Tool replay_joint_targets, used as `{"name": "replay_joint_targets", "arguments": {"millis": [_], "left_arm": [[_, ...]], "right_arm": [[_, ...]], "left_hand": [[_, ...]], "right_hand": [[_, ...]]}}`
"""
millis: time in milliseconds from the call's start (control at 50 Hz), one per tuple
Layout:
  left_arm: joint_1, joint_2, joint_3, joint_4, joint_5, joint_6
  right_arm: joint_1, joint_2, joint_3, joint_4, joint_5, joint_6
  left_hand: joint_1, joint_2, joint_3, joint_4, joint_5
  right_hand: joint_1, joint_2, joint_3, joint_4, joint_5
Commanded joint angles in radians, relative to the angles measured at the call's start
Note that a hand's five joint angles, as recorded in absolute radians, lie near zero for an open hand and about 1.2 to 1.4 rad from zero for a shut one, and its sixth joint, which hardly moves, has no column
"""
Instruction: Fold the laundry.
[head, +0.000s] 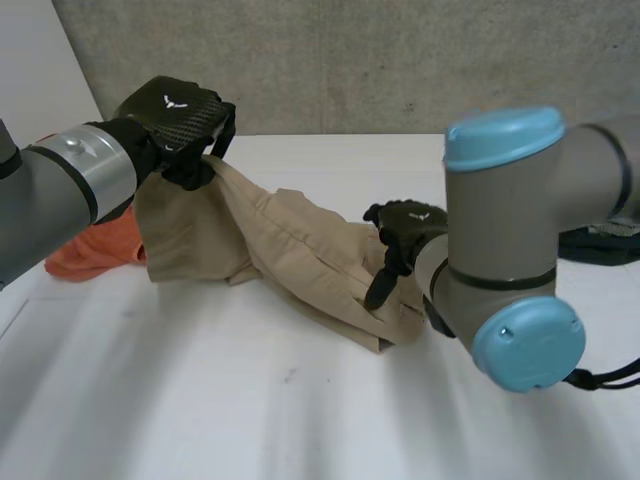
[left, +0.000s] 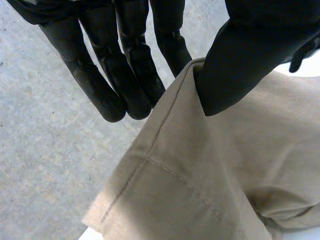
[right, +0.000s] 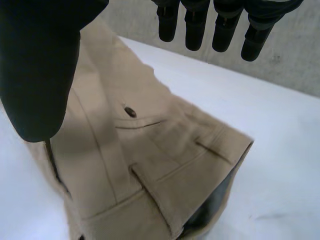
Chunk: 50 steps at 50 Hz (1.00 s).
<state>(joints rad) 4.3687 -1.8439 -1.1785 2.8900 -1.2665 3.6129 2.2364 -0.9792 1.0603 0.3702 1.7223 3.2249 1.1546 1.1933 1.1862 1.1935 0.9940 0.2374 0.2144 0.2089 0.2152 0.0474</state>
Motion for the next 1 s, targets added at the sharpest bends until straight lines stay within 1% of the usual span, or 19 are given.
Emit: {"name": "replay_joint_targets", "arguments": {"millis": [20,80,120,180,200,240,340,360,420,440,480,500,560,580,640,660,720,800,1000], "left_arm": [[-0.003,0.003,0.0,0.002,-0.004,-0.002],[-0.003,0.005,-0.001,0.003,-0.008,-0.005],[-0.003,0.002,0.0,0.006,-0.008,-0.006],[-0.004,-0.003,-0.001,0.009,-0.011,-0.006],[-0.005,-0.006,-0.001,0.009,-0.014,-0.002],[-0.001,-0.011,-0.001,0.006,-0.017,0.0],[0.015,0.002,0.002,-0.001,-0.03,-0.006],[0.026,0.015,0.005,-0.005,-0.033,-0.008],[0.034,0.063,0.019,-0.011,-0.036,-0.01],[0.034,0.102,0.034,-0.012,-0.04,-0.017],[0.034,0.146,0.057,-0.011,-0.051,-0.037],[0.034,0.19,0.084,-0.009,-0.068,-0.074],[0.037,0.251,0.134,0.0,-0.108,-0.153],[0.04,0.291,0.169,0.009,-0.135,-0.204],[0.046,0.344,0.221,0.014,-0.163,-0.261],[0.054,0.373,0.253,0.014,-0.177,-0.288],[0.068,0.419,0.307,0.014,-0.186,-0.318],[0.072,0.457,0.348,0.011,-0.185,-0.339],[0.071,0.468,0.336,0.012,-0.166,-0.338]], "right_arm": [[0.032,0.056,0.023,-0.048,0.022,0.015],[0.037,0.091,0.023,-0.066,0.04,0.019],[0.041,0.1,0.024,-0.068,0.042,0.024],[0.061,0.103,0.041,-0.054,0.046,0.039],[0.071,0.094,0.055,-0.059,0.051,0.049],[0.074,0.076,0.069,-0.069,0.052,0.052],[0.048,-0.073,0.089,-0.151,0.036,-0.039],[0.028,-0.129,0.078,-0.165,0.001,-0.125],[0.005,-0.2,0.044,-0.156,-0.082,-0.297],[-0.007,-0.246,0.02,-0.143,-0.131,-0.388],[-0.014,-0.283,-0.022,-0.133,-0.17,-0.459],[-0.012,-0.309,-0.078,-0.117,-0.187,-0.499],[-0.02,-0.337,-0.164,-0.093,-0.193,-0.508],[-0.029,-0.351,-0.227,-0.074,-0.201,-0.508],[-0.05,-0.375,-0.31,-0.037,-0.217,-0.508],[-0.064,-0.394,-0.354,-0.018,-0.237,-0.507],[-0.084,-0.429,-0.414,0.006,-0.279,-0.502],[-0.098,-0.479,-0.428,0.004,-0.314,-0.485],[-0.133,-0.562,-0.336,-0.004,-0.354,-0.387]], "left_hand": [[0.242,0.203,0.21,0.203,0.228],[0.242,0.203,0.21,0.203,0.228],[0.242,0.203,0.21,0.203,0.228],[0.242,0.203,0.21,0.203,0.228],[0.242,0.203,0.21,0.203,0.228],[0.242,0.203,0.21,0.203,0.228],[0.242,0.203,0.21,0.203,0.228],[0.242,0.203,0.21,0.203,0.228],[0.242,0.203,0.21,0.203,0.228],[0.242,0.203,0.21,0.203,0.228],[0.242,0.203,0.21,0.203,0.228],[0.242,0.203,0.21,0.203,0.228],[0.242,0.203,0.21,0.203,0.228],[0.242,0.203,0.21,0.203,0.228],[0.242,0.203,0.21,0.203,0.228],[0.242,0.203,0.21,0.203,0.228],[0.242,0.203,0.21,0.203,0.228],[0.242,0.203,0.21,0.203,0.228],[0.242,0.203,0.21,0.203,0.228]], "right_hand": [[-0.063,-0.04,-0.034,-0.041,-0.047],[-0.063,-0.04,-0.034,-0.041,-0.047],[0.019,0.042,0.047,0.041,0.034],[0.373,0.396,0.402,0.395,0.389],[0.732,0.755,0.761,0.754,0.748],[1.153,1.176,1.182,1.176,1.169],[1.159,1.182,1.187,1.181,1.174],[1.159,1.182,1.187,1.181,1.174],[1.159,1.182,1.187,1.181,1.174],[1.159,1.182,1.187,1.181,1.174],[1.159,1.182,1.187,1.181,1.174],[1.159,1.182,1.187,1.181,1.174],[1.159,1.182,1.187,1.181,1.174],[1.159,1.182,1.187,1.181,1.174],[1.159,1.182,1.187,1.181,1.174],[1.159,1.182,1.187,1.181,1.174],[1.159,1.182,1.187,1.181,1.174],[1.159,1.182,1.187,1.181,1.174],[1.159,1.182,1.187,1.181,1.174]]}}
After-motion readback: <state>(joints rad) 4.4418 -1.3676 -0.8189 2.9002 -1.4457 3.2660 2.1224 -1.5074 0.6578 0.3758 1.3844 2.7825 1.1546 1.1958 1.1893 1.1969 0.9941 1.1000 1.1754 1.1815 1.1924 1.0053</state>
